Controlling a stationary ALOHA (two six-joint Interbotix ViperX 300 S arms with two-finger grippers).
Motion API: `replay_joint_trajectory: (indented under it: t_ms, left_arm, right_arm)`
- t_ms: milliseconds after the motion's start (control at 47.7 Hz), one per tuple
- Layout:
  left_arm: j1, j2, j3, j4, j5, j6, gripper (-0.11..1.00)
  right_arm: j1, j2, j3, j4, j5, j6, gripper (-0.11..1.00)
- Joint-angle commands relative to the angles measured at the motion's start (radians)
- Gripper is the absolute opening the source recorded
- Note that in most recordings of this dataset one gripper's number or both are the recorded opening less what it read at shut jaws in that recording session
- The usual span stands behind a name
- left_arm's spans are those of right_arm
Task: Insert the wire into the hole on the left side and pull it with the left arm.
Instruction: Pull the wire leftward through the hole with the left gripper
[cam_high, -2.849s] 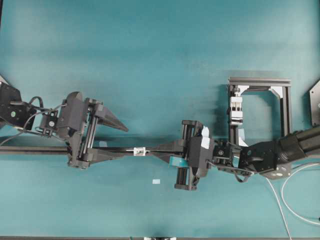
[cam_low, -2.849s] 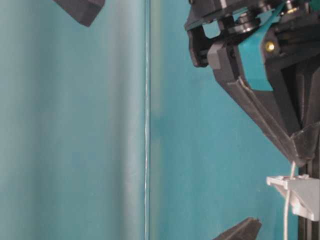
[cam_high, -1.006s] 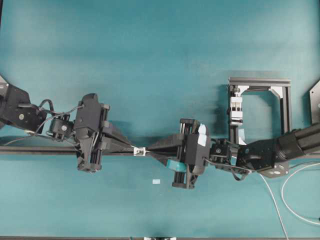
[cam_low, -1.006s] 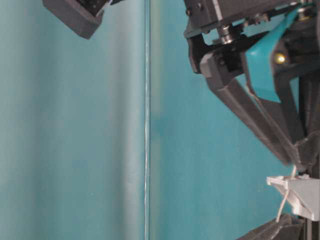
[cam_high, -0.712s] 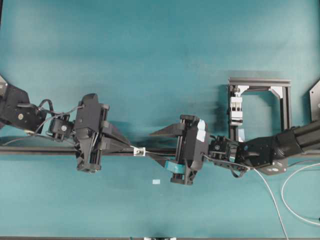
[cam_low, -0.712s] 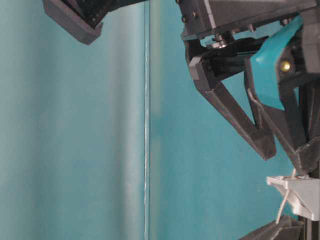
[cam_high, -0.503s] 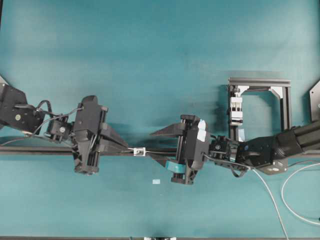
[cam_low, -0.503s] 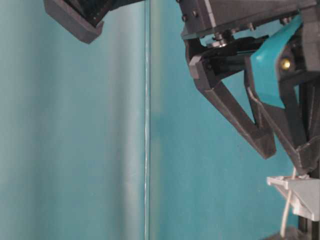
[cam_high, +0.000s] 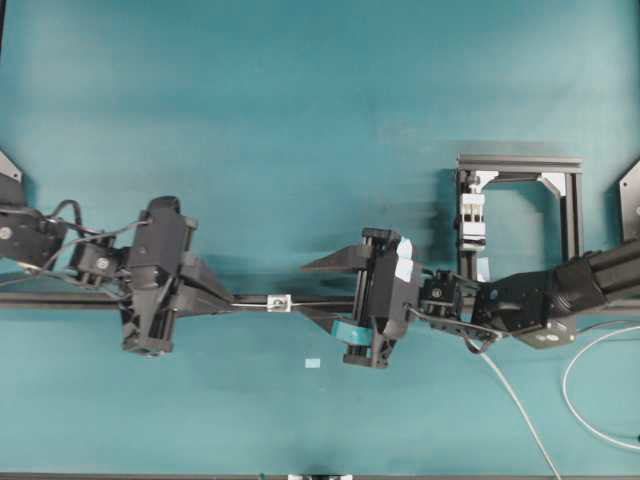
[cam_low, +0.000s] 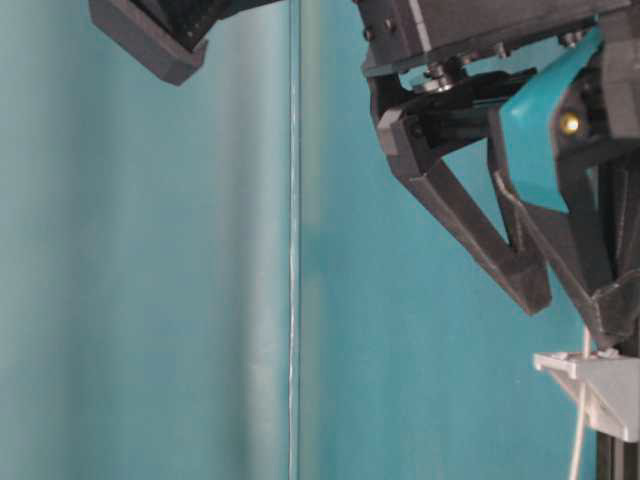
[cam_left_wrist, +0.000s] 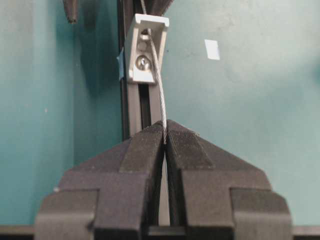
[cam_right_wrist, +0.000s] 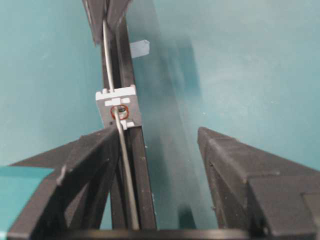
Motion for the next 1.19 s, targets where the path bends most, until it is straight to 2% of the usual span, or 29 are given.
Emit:
replay_joint_trajectory:
  t_ms: [0, 398, 901, 1173]
  left_arm:
    - [-0.012, -0.048, 0.015, 0.002, 0.002, -0.003, -0.10]
    - [-0.037, -0.126, 0.100, 0.002, 0.005, -0.060, -0.10]
    - [-0.061, -0.227, 0.164, 0.002, 0.101, -0.061, -0.10]
    - [-0.063, -0.242, 0.167, 0.002, 0.103, -0.064, -0.10]
  right_arm:
    - [0.000, -0.025, 0.000, 0.000, 0.009, -0.003, 0.73]
    - [0.000, -0.023, 0.003, 0.000, 0.009, -0.005, 0.73]
    - [0.000, -0.025, 0.002, 0.000, 0.009, -0.003, 0.73]
    - [0.000, -0.023, 0.002, 0.000, 0.009, -0.005, 0.74]
